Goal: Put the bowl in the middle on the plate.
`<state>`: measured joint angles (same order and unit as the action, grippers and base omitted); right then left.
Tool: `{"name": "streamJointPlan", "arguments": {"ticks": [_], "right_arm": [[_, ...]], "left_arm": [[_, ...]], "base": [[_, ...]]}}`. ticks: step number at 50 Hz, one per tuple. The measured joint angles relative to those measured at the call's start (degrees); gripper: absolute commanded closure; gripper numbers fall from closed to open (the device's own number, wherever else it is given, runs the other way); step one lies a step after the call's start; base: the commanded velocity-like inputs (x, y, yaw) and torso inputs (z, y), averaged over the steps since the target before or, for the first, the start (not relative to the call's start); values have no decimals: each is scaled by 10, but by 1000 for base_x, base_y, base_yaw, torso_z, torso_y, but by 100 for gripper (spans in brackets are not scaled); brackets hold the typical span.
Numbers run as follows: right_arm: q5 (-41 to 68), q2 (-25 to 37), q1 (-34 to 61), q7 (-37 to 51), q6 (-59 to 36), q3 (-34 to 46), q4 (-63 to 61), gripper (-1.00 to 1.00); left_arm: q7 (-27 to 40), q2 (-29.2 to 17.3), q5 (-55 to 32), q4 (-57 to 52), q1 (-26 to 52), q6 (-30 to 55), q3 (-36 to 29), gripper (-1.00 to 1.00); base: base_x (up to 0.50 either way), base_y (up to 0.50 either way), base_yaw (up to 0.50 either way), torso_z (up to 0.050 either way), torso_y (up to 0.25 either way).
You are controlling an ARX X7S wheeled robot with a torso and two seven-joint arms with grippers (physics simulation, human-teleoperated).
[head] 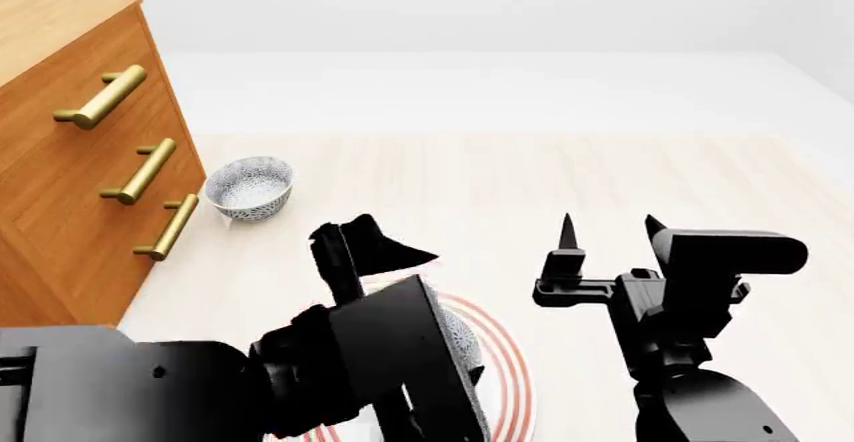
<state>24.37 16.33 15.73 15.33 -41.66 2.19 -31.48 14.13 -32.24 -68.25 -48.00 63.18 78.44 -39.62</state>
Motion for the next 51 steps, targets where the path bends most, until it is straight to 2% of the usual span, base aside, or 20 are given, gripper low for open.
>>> {"name": "streamJointPlan", "arguments": {"ticks": [11, 20, 27, 37, 51], "right_arm": [[1, 5, 13, 4, -9, 6, -5, -100], [-9, 15, 33, 9, -13, 15, -7, -100], [-28, 29, 84, 12, -29, 39, -12, -100], [-88, 62, 206, 18, -44, 101, -27, -100], [-122, 77, 292, 15, -52, 143, -31, -100]], "left_arm": [[111, 8, -73, 152, -63, -104, 164, -100], [141, 26, -71, 253, -123, -187, 240, -100], [150, 44, -2, 292, -149, -259, 251, -100], [159, 68, 103, 296, -134, -347, 242, -100], [161, 84, 171, 296, -118, -401, 227, -100]], "base": [[0, 0, 0, 0, 0], [0, 0, 0, 0, 0], [0, 0, 0, 0, 0], [0, 0, 0, 0, 0], [0, 0, 0, 0, 0]]}}
